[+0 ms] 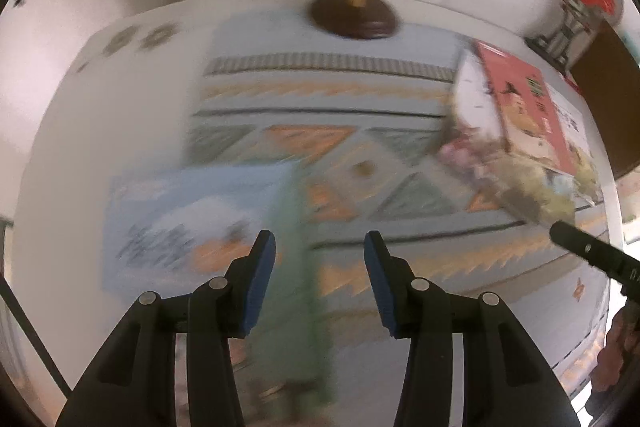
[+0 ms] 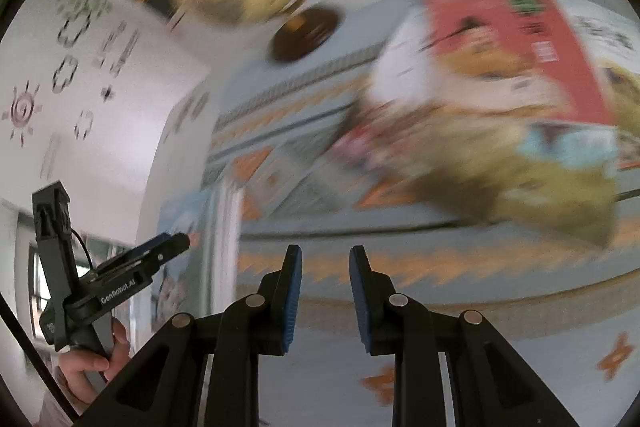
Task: Organize books
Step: 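Move the right tool to the red ancient-poems book and grip it, then lift the red ancient-poems book upright with the right tool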
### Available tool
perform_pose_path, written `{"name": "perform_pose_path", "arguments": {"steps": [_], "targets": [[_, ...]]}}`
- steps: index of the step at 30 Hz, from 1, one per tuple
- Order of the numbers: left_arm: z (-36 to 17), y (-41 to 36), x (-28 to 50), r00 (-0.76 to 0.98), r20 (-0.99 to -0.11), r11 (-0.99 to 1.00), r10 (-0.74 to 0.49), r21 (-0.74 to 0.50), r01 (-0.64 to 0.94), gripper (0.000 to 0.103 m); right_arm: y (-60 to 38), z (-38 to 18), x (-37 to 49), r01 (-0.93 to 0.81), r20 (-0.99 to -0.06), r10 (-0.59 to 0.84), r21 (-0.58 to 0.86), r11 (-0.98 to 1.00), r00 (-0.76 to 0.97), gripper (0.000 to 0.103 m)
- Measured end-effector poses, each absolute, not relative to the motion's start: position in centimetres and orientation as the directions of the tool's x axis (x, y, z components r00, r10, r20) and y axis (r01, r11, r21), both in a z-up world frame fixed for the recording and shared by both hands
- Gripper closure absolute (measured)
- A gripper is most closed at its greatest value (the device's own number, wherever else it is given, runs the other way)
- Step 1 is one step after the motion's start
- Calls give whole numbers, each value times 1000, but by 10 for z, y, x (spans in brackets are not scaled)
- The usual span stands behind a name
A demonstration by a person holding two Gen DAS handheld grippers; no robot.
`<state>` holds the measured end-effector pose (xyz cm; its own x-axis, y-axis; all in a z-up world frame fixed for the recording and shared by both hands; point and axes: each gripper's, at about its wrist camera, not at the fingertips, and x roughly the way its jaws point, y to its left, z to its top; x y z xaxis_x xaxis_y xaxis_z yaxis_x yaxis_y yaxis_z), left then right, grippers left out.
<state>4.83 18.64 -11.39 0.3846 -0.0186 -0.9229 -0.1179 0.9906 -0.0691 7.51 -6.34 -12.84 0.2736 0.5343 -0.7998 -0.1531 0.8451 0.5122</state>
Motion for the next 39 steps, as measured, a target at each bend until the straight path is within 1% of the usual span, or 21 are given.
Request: {"name": "perform_pose_path", "arguments": {"steps": [4,9,11,14,17,20,23,26,27,28,29,31,32,35,36,37,38,39], "targets": [[-121,137,92,365,-930,997,-36,-59,-54,59,-129,-125,96,-85,-808,478,481,873,344,80],[-131,76,144,354,-933,997,-73,-73,16,59,-206,-131,134,14,-800,445,491,871,402,80],[-137,54,163,348,-933,996,-93,-83,42,59,-224,-134,146,40,-795,439,499,866,419,80],[-147,29,187,339,-937,995,-90,-71,69,59,-247,-141,164,70,-800,413,487,871,434,80],[-154,10,208,334,-938,994,-95,-73,76,59,-254,-147,180,73,-800,411,487,870,437,80],[-159,-1,221,330,-940,996,-83,-63,70,59,-253,-150,192,41,-795,423,486,873,435,80],[-160,-4,230,345,-936,997,-65,-50,51,48,-247,-156,205,29,-808,410,464,885,423,80],[-161,-3,236,345,-934,996,-89,-79,42,47,-245,-164,216,33,-807,421,475,879,414,80],[-162,0,236,342,-935,995,-97,-88,41,46,-244,-166,219,31,-813,415,466,884,409,80],[-163,0,237,339,-936,995,-100,-92,40,41,-243,-167,220,25,-814,413,463,886,407,80],[-164,1,238,334,-936,994,-110,-103,37,40,-242,-168,221,16,-810,418,464,886,411,79],[-166,2,237,316,-935,987,-163,-160,36,40,-241,-169,221,11,-805,427,473,881,411,75],[-166,-1,235,316,-935,987,-163,-155,49,40,-240,-169,221,11,-800,438,485,874,410,73],[-165,-18,225,309,-935,981,-176,-142,129,38,-242,-172,217,15,-783,482,529,848,393,72],[-165,-25,220,307,-936,978,-172,-126,165,35,-241,-173,214,11,-779,498,543,840,382,72],[-165,-30,215,310,-938,977,-154,-97,191,33,-239,-173,211,7,-777,506,548,836,373,72],[-165,-33,210,313,-936,974,-159,-98,202,33,-239,-172,208,3,-781,501,541,841,373,71],[-165,-32,206,304,-937,973,-171,-112,202,33,-238,-171,204,0,-787,490,528,849,374,68]]}}
